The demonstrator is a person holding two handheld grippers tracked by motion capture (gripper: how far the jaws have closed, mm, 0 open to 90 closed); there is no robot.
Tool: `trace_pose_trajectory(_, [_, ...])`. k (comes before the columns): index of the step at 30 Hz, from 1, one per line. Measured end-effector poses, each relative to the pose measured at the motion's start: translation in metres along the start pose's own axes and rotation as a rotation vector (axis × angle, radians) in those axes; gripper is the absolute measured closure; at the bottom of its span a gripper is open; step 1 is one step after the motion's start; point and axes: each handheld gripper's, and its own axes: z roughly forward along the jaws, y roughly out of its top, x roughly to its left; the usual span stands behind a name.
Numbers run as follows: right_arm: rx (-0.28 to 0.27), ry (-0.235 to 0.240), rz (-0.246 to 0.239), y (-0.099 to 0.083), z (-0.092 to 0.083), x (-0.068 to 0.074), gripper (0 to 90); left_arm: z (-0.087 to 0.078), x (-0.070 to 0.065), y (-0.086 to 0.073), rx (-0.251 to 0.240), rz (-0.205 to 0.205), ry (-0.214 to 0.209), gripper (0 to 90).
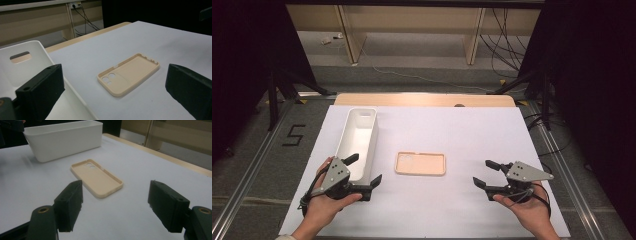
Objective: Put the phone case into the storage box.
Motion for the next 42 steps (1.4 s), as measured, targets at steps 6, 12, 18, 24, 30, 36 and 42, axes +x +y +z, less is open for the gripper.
trace_pose_trajectory(6, [-0.001, 0.002, -0.001, 0.000, 0.000, 0.000, 32.1, 0.000, 0.000, 0.000, -0.002, -0.003, -0.001, 1.8])
trace_pose_trajectory(12, [0.024, 0.024, -0.043, 0.006, 0.003, 0.002, 60.7, -0.001, 0.000, 0.000, -0.001, 0.001, -0.002, 1.9])
trace_pose_trajectory(18, [0.097, 0.050, -0.077, 0.015, 0.022, 0.002, 90.0, 0.000, -0.001, 0.000, -0.003, 0.007, -0.004, 3.2])
trace_pose_trajectory(24, [0.184, 0.064, -0.082, 0.018, 0.051, 0.001, 90.0, -0.001, -0.001, 0.000, -0.002, 0.004, -0.006, 3.4])
trace_pose_trajectory(30, [0.255, 0.080, -0.085, 0.019, 0.084, 0.001, 90.0, -0.001, 0.000, 0.000, -0.001, 0.003, -0.008, 3.5])
trace_pose_trajectory(36, [0.313, 0.081, -0.077, 0.014, 0.105, -0.003, 90.0, -0.001, 0.000, 0.000, -0.001, 0.003, -0.009, 3.6])
trace_pose_trajectory(42, [0.354, 0.086, -0.071, 0.011, 0.125, -0.006, 90.0, -0.001, 0.000, 0.000, -0.002, -0.001, -0.011, 3.6])
